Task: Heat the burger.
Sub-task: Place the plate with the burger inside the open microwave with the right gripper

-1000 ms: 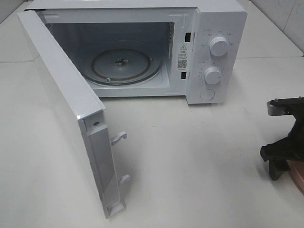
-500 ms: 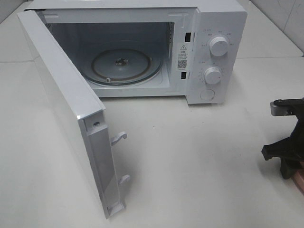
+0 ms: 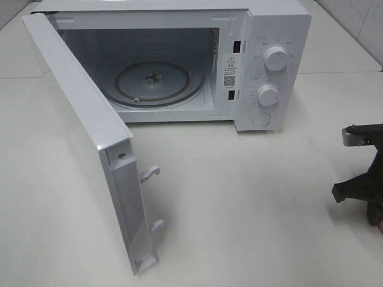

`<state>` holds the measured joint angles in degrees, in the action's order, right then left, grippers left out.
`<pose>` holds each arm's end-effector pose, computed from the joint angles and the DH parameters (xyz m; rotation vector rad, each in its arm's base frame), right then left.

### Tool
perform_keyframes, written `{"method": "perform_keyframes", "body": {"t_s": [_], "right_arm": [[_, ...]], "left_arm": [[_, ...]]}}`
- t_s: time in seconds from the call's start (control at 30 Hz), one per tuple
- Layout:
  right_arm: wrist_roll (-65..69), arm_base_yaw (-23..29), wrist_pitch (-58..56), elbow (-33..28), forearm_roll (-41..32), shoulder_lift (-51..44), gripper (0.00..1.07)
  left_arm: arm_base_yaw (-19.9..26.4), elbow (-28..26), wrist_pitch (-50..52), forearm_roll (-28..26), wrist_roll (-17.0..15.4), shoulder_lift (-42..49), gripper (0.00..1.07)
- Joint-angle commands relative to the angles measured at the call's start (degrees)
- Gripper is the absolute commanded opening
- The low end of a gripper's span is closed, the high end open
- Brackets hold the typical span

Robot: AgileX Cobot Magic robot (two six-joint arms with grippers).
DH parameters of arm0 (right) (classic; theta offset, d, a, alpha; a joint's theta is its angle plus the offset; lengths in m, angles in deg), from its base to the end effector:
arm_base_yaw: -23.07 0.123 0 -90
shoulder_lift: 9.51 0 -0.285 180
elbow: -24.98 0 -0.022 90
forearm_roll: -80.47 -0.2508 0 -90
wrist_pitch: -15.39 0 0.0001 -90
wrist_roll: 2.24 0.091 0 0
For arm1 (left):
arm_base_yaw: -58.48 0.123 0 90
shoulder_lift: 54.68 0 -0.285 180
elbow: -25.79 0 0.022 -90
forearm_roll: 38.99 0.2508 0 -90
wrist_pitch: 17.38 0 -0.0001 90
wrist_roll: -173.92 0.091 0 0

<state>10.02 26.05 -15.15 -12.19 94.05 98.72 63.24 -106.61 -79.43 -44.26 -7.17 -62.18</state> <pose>0.2573 0.0025 0.1097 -0.0582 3.0492 -0.1786 -0.0081 -0.0081 0.2804 -0.0975 2.0396 -0.0699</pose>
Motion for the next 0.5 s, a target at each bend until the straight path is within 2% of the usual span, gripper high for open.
{"method": "perform_keyframes", "body": {"t_s": [0.03,0.5], "right_arm": [[-0.2,-0.3,-0.3,-0.3,-0.1,0.3,0.00],[0.2,-0.1,-1.4,-0.3,-0.1,0.3,0.00]], "left_arm": [[-0.1,0.0,0.9,-0.3,-0.2,1.0,1.02],[-0.1,0.0,0.9,-0.3,-0.2,1.0,1.02]]}}
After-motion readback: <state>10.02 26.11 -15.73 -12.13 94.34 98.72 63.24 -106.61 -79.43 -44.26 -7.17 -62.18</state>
